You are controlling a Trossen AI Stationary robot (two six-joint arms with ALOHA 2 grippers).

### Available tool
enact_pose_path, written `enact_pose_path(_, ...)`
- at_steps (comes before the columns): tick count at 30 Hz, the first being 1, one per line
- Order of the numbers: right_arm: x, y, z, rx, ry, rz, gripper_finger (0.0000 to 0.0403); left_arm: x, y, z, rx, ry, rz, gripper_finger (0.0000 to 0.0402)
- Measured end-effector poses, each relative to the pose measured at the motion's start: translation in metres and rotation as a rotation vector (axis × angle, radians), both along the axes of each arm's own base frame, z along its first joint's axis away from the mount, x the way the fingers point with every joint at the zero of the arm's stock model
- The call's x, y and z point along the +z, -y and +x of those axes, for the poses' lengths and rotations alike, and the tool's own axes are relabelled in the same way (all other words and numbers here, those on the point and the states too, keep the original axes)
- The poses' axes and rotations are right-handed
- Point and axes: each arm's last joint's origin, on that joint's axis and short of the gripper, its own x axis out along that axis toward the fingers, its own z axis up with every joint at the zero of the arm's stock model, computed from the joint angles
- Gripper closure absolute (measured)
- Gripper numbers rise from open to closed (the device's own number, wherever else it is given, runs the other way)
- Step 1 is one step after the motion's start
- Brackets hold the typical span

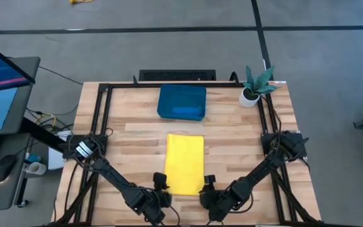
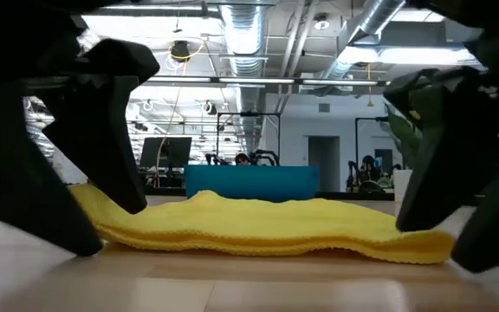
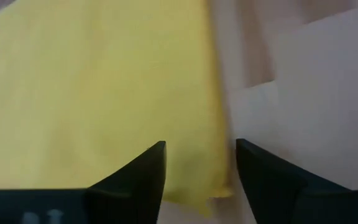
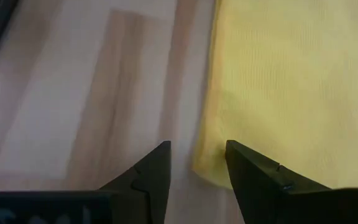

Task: Roll microfiber towels into tight, uniform cylinder then place into a basket
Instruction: Roll the yellow microfiber cloth

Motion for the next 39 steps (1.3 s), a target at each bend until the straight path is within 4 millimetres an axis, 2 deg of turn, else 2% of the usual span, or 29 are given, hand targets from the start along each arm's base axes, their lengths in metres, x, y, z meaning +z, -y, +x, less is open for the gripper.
enact_pose_path(10,-0.008,0.001,0.002,-0.056,-0.032,0.03,0.0226,-0.002,-0.006,-0.002,0.026,-0.034,0.022,0.0301)
enact_pose_path(13,-0.008,0.004,0.004,-0.078,-0.042,0.053,0.0238,-0.003,-0.005,-0.002,0.023,-0.038,0.01,0.0325)
enact_pose_path(16,-0.008,0.006,0.006,-0.088,-0.047,0.063,0.0271,-0.003,-0.004,-0.001,0.022,-0.036,-0.006,0.035)
enact_pose_path(22,-0.009,0.014,0.011,-0.13,-0.055,0.069,0.0362,-0.003,-0.002,0.001,0.026,-0.022,-0.039,0.0393)
enact_pose_path(25,-0.009,0.018,0.013,-0.15,-0.046,0.054,0.0393,-0.003,-0.002,0.001,0.027,-0.012,-0.049,0.0398)
enact_pose_path(32,-0.007,0.017,0.012,-0.144,-0.047,0.062,0.0392,-0.003,0.001,0.0,0.092,0.017,-0.093,0.0399)
enact_pose_path(39,-0.002,0.004,0.003,-0.124,-0.055,0.103,0.0396,-0.001,0.01,-0.005,0.094,0.065,-0.116,0.04)
